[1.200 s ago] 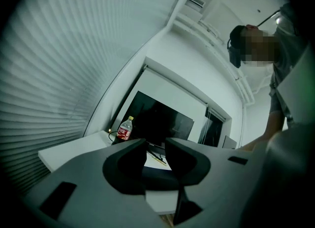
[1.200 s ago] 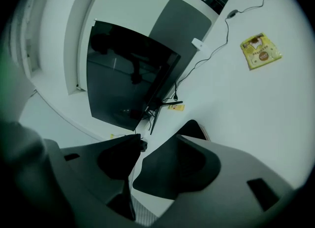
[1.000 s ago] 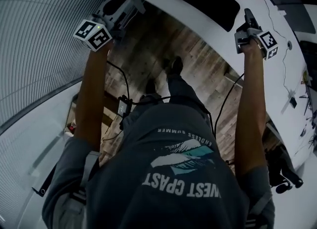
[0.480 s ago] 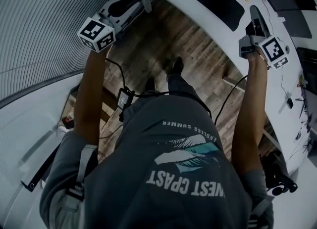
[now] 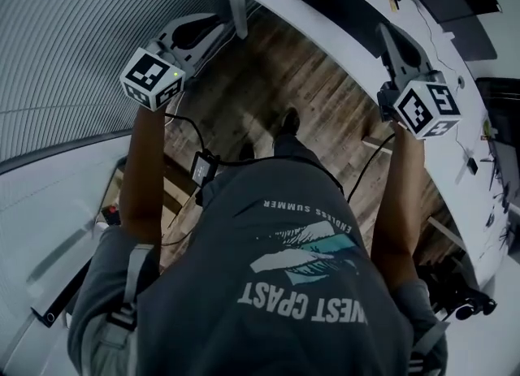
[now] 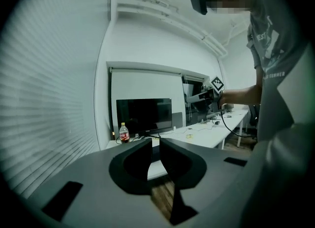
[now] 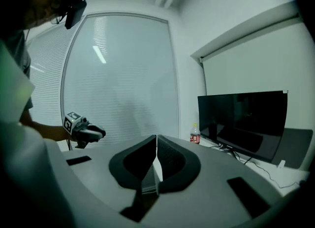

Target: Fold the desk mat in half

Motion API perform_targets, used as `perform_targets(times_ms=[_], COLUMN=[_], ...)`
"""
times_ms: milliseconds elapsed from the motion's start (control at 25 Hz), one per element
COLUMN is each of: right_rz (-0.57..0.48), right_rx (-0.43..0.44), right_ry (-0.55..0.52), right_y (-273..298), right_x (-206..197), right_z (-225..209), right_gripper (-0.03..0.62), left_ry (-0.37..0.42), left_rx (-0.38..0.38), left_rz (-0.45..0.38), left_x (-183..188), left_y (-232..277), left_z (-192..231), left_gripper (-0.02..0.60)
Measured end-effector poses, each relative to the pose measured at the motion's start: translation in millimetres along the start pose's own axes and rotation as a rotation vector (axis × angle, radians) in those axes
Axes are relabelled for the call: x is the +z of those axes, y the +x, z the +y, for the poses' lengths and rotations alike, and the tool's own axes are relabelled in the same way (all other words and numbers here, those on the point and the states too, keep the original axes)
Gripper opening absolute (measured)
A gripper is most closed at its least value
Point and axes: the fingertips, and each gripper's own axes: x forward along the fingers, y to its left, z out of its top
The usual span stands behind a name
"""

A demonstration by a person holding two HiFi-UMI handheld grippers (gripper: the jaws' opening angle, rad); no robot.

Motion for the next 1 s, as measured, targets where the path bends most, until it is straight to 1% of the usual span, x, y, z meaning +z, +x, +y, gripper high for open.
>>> perform_targets(times_ms=[80,160,320,520,680,840,1000], right_rz=[0.021,0.022,0.008,-0.066,-0.080,-0.068,-0.065], right_rx=[0.015,0.024,0.026,0.050,0.046,0.010,-0.009], right_ry=[-0.052,-0.086,-0.122,-0.138,-0.165,-0.216,-0.231], right_y=[-5,-11,-25,-44,-58,-68,-76], right_x=[3,8,18,33,39,43,45], right_z=[23,40,67,97,113,124,127], right_gripper=[0.032,0.029,0.028,0.026,0.026,0.025,0.025], left_ry=[-0.008,-0.013,-0.017,-0.044,-0.042,-0.025,-0.012], left_rx=[-0.006,-0.005,0.029,0.060,0.062,0.061,0.043], left_rz=[0.008,-0.002,-0.029,-0.084,-0.110,-0.142,-0.160], left_x=[6,13,19,31,44,60,67], left_y=[-13,-22,-38,-59,-73,-90,-95], left_z=[-4,-6,-9,-12,-20,-30,-42], left_gripper=[0.057,0.054,0.052,0.049,0.049,0.048,0.046])
